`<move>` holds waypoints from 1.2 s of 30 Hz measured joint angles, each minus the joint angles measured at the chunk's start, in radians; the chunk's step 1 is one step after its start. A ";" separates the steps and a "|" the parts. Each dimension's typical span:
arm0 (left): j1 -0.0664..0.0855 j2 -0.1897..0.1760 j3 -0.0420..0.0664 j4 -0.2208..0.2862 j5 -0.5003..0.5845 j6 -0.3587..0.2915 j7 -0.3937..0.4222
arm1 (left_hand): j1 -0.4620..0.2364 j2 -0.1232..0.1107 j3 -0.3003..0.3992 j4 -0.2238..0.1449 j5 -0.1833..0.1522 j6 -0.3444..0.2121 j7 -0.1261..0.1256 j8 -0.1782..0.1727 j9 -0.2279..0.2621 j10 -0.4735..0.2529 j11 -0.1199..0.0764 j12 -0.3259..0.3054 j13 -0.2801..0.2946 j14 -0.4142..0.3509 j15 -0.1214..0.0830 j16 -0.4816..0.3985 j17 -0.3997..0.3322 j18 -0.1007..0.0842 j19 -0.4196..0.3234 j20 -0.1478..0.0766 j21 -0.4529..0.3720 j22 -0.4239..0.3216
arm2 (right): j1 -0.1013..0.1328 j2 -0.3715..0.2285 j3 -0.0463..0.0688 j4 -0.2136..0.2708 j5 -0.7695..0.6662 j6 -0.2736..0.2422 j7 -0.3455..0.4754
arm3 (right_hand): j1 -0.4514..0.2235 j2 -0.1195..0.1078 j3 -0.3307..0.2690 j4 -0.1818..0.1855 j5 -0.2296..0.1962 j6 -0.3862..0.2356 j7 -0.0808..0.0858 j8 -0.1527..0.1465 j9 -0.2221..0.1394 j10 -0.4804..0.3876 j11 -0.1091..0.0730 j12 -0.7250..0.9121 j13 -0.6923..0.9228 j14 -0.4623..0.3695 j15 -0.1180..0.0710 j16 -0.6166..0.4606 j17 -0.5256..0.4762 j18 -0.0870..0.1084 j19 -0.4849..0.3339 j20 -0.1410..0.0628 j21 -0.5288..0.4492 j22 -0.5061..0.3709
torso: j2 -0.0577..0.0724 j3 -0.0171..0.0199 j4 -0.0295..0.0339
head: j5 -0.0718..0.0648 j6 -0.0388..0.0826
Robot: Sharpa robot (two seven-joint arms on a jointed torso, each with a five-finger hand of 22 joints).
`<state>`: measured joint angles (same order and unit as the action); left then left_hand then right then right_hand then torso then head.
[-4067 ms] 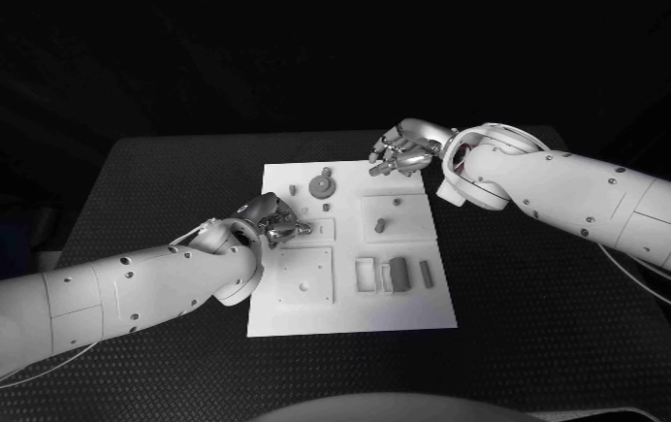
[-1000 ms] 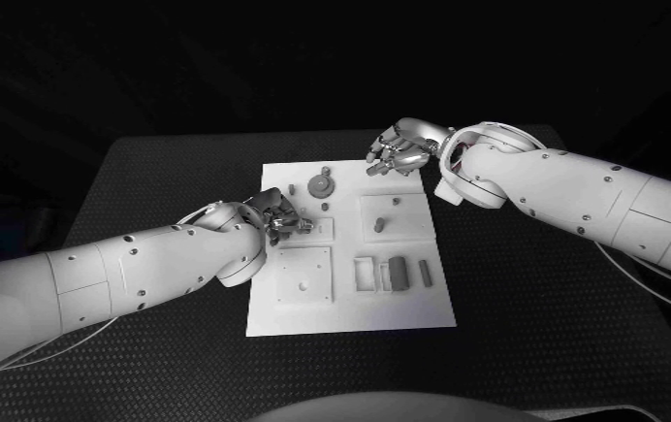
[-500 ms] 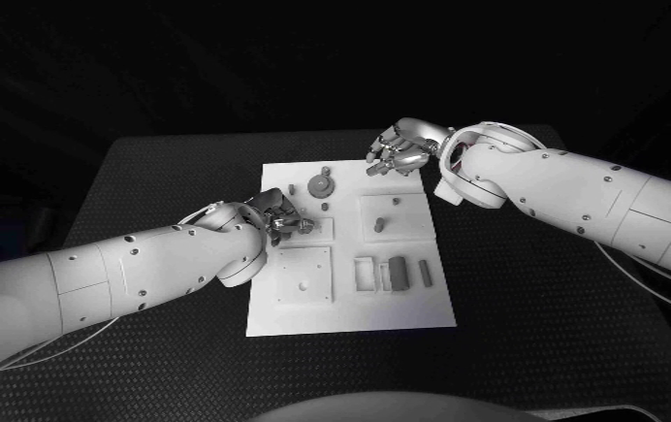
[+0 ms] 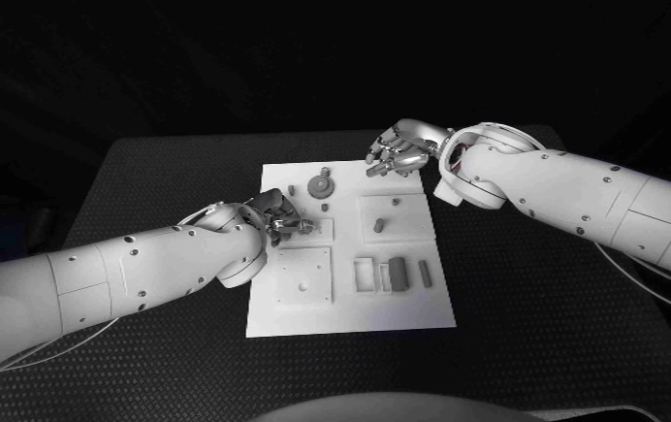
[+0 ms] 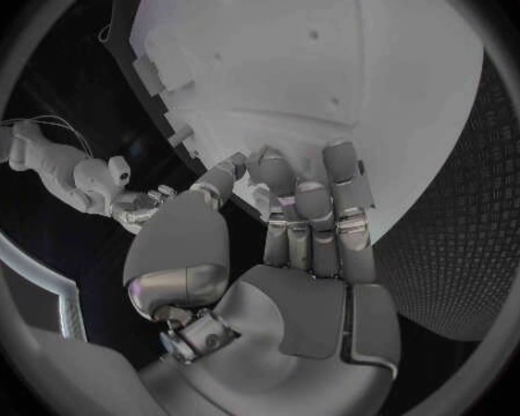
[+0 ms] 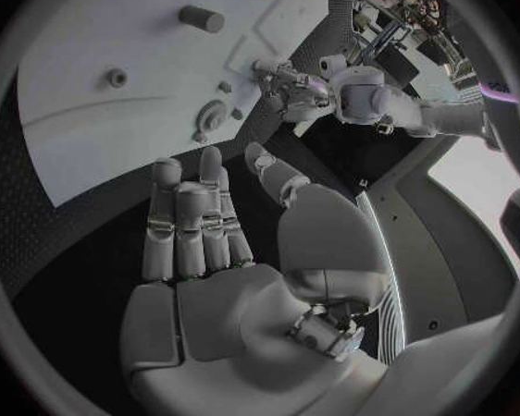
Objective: Assemble the parts on the task board
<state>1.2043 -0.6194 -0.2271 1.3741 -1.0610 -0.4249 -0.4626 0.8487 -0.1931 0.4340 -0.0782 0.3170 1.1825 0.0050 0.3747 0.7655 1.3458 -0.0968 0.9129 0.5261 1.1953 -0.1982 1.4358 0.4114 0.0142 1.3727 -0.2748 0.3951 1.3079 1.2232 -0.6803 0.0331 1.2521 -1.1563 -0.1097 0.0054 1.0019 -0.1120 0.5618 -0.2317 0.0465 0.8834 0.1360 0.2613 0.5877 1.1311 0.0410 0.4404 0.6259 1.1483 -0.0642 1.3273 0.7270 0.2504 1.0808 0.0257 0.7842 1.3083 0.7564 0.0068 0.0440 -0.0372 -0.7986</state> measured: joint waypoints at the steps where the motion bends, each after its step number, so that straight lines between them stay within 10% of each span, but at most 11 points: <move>1: 0.000 0.000 0.000 0.000 0.000 0.000 0.000 | 0.000 0.001 -0.001 -0.001 0.002 0.000 0.000 0.000 0.000 0.000 0.000 0.000 0.000 0.000 0.000 0.000 0.000 0.000 0.000 0.000 0.000 0.000 | 0.000 0.000 0.000 0.000 0.000 0.000 0.000 | 0.000 0.000 0.000 0.000 0.000 0.000 0.000 0.000 0.000 0.000 0.000 0.000 0.000 0.000 0.000 0.000 0.000 0.000 0.000 0.000 0.000 0.000 | 0.000 0.0000 0.0000 | 0.000 0.000; 10: 0.000 -0.006 0.002 0.009 0.006 0.001 0.005 | 0.026 0.074 -0.022 -0.102 0.177 -0.001 -0.001 -0.002 0.001 -0.003 -0.003 0.000 0.003 -0.001 0.000 0.000 0.003 0.000 0.000 0.000 -0.001 0.000 | 0.000 -0.001 0.000 -0.001 0.000 0.002 0.000 | 0.000 0.000 0.000 0.000 0.000 0.000 0.000 0.000 0.001 0.000 0.000 0.000 0.000 0.000 0.000 0.000 0.000 0.000 0.000 0.000 0.000 0.000 | 0.000 -0.0001 -0.0003 | -0.001 -0.001; 19: -0.002 -0.008 0.024 0.016 0.023 0.005 0.023 | 0.038 0.075 0.013 -0.109 0.213 -0.002 -0.002 0.002 0.002 -0.004 -0.004 0.000 0.003 -0.004 0.000 0.000 0.002 0.000 -0.002 0.002 -0.001 0.000 | 0.000 0.000 0.000 -0.002 0.000 0.004 0.000 | 0.000 0.000 0.000 0.000 0.000 0.001 -0.001 0.000 0.000 0.000 0.000 0.000 0.000 0.000 0.000 0.000 0.000 0.000 0.000 0.000 0.000 0.000 | 0.000 -0.0009 -0.0001 | -0.001 -0.002; 36: 0.001 -0.009 0.027 0.010 0.029 0.046 0.018 | 0.038 0.075 0.045 -0.079 0.200 0.009 -0.005 0.008 0.002 0.000 -0.007 0.000 0.005 -0.005 0.002 0.000 0.006 0.000 0.001 -0.001 0.005 0.000 | 0.000 0.000 0.000 -0.004 0.000 0.007 0.000 | 0.000 0.000 0.000 0.000 0.000 0.002 -0.002 0.000 0.001 0.000 0.000 0.000 0.000 0.000 0.000 0.000 -0.001 0.000 0.000 0.000 0.000 0.000 | 0.000 -0.0004 -0.0004 | 0.000 -0.004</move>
<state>1.2051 -0.6282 -0.1999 1.3840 -1.0320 -0.3784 -0.4446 0.8870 -0.1179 0.4789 -0.1573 0.5173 1.1913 -0.0002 0.3824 0.7673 1.3454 -0.1039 0.9129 0.5308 1.1904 -0.1967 1.4358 0.4175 0.0142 1.3740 -0.2761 0.3998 1.3075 1.2231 -0.6808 0.0330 1.2485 -1.1562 -0.1027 0.0050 1.0019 -0.1120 0.5618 -0.2317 0.0465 0.8855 0.1339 0.2613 0.5889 1.1311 0.0410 0.4404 0.6259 1.1488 -0.0637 1.3274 0.7262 0.2506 1.0808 0.0257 0.7842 1.3083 0.7566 0.0064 0.0436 -0.0370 -0.8029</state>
